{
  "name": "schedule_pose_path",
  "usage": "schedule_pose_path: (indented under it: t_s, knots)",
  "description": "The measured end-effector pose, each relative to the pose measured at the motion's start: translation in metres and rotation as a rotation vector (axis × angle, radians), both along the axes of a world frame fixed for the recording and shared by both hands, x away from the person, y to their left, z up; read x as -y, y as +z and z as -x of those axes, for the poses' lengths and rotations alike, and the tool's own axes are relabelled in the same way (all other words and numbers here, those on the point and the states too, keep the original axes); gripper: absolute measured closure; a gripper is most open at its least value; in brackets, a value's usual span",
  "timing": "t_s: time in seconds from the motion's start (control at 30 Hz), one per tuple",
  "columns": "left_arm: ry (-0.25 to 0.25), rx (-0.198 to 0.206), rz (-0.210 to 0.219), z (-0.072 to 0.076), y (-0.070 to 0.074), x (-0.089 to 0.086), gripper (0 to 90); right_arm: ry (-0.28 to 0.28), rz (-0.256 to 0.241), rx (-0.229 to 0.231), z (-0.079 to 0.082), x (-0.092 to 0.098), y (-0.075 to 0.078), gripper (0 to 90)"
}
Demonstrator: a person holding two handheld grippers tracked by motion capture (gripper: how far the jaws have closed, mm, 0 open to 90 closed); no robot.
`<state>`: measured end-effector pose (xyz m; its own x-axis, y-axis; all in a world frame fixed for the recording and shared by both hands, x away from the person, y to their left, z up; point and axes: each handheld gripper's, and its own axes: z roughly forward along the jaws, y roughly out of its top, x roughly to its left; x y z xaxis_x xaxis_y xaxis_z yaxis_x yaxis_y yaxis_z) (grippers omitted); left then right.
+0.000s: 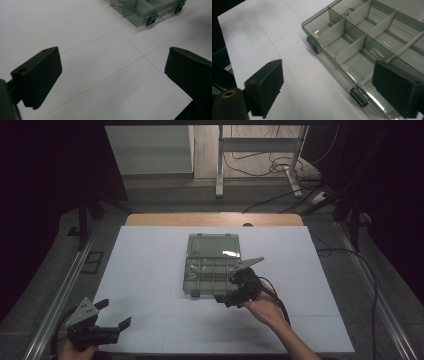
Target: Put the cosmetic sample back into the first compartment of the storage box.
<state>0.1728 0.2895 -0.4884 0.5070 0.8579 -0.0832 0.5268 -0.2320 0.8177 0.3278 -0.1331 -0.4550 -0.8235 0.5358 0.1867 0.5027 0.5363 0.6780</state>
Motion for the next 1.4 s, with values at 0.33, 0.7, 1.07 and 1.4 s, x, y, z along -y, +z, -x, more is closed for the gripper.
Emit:
schedule_pose_path:
  t_s: [0.33,0.7,1.07,1.4]
  knots:
    - [-0.002,0.000,-0.001,0.000,0.000,0.000,1.7,-0.027,-0.003,0.010,0.005,0.015,0.000,4.9]
    - [-0.002,0.001,-0.002,0.000,0.000,0.001,1.6,-0.040,-0.004,0.041,0.012,0.028,0.000,2.6]
    - [-0.003,0.000,-0.006,0.000,0.000,0.001,1.7,-0.052,-0.008,0.076,0.024,0.049,0.002,2.1]
    - [0.000,0.003,0.002,0.000,0.000,0.000,1.6,-0.094,-0.015,0.100,0.035,0.067,0.003,1.3]
